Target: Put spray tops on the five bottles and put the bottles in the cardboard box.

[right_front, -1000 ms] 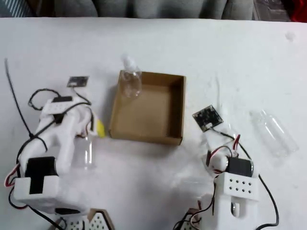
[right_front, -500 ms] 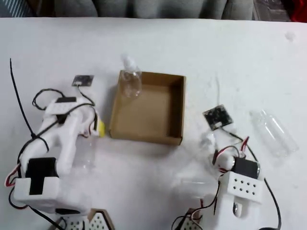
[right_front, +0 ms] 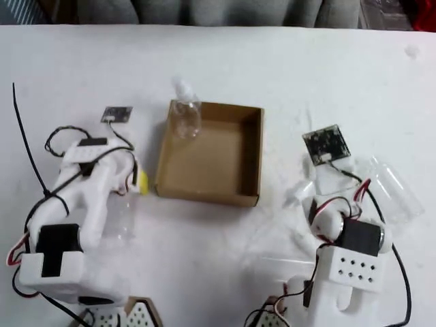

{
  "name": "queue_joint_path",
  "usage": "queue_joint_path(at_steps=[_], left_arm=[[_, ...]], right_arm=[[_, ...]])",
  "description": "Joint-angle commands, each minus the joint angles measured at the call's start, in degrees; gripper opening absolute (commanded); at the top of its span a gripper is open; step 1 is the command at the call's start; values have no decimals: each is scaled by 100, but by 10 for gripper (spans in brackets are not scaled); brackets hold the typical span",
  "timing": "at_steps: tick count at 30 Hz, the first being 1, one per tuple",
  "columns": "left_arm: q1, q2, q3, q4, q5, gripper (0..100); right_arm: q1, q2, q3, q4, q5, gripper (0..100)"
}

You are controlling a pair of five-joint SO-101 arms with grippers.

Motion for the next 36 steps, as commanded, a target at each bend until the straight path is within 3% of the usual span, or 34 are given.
queue_joint_path(at_steps=[1, 6, 13, 15, 19, 21, 27, 30, 36], left_arm=[[-215, -57, -26, -229, -88, 20], [-215, -66, -26, -229, -88, 20], [-295, -66, -26, -229, -88, 20], [-312, -66, -26, -229, -88, 20], [-312, -66, -26, -229, -88, 20], [-312, -66, -35, -229, -88, 20], [-453, -92, -88, -211, -44, 20], [-505, -426, -167, -123, -44, 20], [-426, -2088, -141, 695, -44, 22]], right_arm=[[-637, -75, -387, 4, -378, 18], [-1859, -66, -246, -541, -369, 16], [-2484, -163, -343, -1648, -448, 16], [-2607, -286, -369, -1991, -888, 15], [-2941, -734, -343, -2695, -2813, 15], [-3160, -971, -325, -2818, -3367, 15], [-3855, -1587, -62, -3046, -4237, 15], [-3916, -1868, 211, -3837, -4809, 15], [-3837, -2695, 1046, -5481, -4853, 15]])
